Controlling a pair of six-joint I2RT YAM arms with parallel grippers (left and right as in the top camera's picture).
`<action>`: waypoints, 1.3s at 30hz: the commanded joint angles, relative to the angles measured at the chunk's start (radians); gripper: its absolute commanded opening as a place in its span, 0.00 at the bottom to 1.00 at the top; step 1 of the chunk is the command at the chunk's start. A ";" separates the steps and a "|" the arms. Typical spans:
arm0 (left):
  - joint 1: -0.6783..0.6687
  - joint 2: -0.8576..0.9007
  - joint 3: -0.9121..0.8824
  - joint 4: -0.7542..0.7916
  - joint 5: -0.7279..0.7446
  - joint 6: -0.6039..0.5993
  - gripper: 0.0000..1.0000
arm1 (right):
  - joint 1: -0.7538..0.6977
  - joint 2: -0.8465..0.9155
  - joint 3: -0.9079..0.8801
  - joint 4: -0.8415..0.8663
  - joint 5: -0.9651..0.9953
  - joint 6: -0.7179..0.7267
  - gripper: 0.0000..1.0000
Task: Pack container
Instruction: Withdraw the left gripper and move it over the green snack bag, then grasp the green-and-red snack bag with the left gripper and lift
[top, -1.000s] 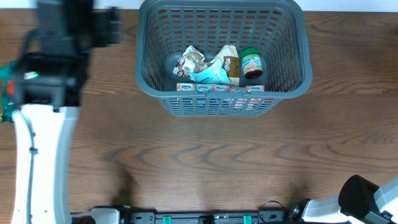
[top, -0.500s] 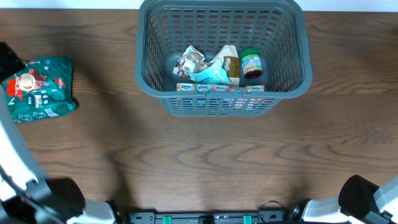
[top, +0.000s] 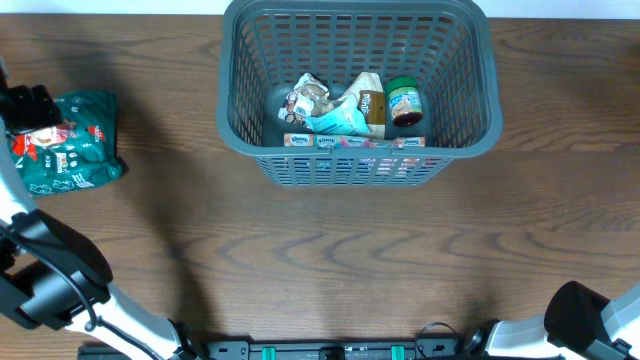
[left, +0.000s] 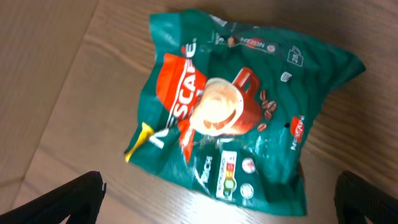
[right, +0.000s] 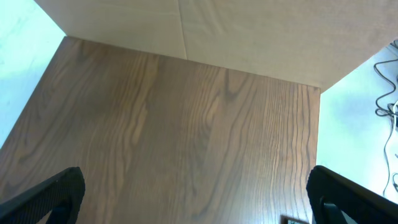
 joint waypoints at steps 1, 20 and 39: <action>0.003 0.060 0.004 0.020 0.037 0.110 0.99 | -0.004 0.005 -0.001 -0.003 0.010 0.010 0.99; 0.003 0.336 0.002 0.123 0.037 0.118 0.99 | -0.004 0.005 -0.001 -0.003 0.010 0.010 0.99; -0.003 0.495 -0.010 0.054 0.129 0.076 0.06 | -0.004 0.005 -0.001 -0.003 0.010 0.010 0.99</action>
